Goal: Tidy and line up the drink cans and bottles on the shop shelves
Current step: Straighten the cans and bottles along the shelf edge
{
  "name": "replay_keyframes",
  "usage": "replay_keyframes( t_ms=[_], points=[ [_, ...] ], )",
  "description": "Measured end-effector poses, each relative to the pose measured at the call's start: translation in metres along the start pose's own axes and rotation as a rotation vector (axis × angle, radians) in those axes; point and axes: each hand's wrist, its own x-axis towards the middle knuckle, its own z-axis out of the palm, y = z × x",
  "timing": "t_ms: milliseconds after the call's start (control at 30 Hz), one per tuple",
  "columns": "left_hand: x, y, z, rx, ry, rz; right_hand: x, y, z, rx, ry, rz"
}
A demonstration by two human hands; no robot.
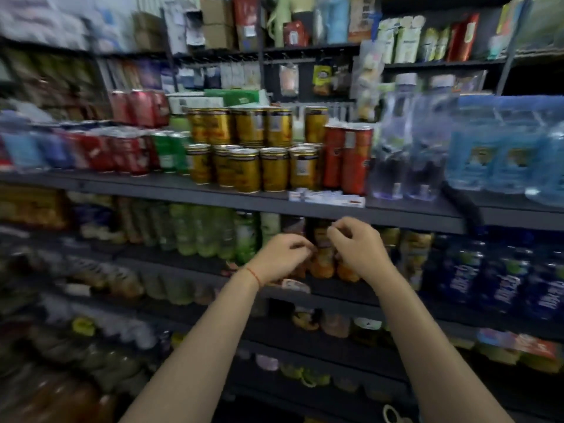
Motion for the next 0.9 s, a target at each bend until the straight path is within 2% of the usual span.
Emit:
replay_keyframes(
  t_ms=[133,300,467,567,733,900],
  points=[
    [-0.066,-0.109,-0.102,0.002,0.159,-0.141,-0.005,-0.075,0.143,0.049,-0.208,-0.01],
    [-0.124,-0.183,-0.225,-0.068,0.277,-0.24,-0.004,-0.17,0.266,0.099,-0.333,-0.113],
    [-0.138,-0.232,-0.331,-0.146,0.413,-0.213,0.035,-0.239,0.357,0.184,-0.268,-0.159],
    [-0.129,-0.267,-0.393,-0.208,0.576,-0.2,0.075,-0.275,0.41,0.239,-0.237,-0.167],
    [-0.089,-0.323,-0.49,-0.286,0.79,-0.177,0.154,-0.329,0.497,0.27,-0.192,-0.314],
    [-0.055,-0.373,-0.577,-0.224,0.756,-0.205,0.229,-0.39,0.589,0.204,-0.203,-0.436]
  ],
)
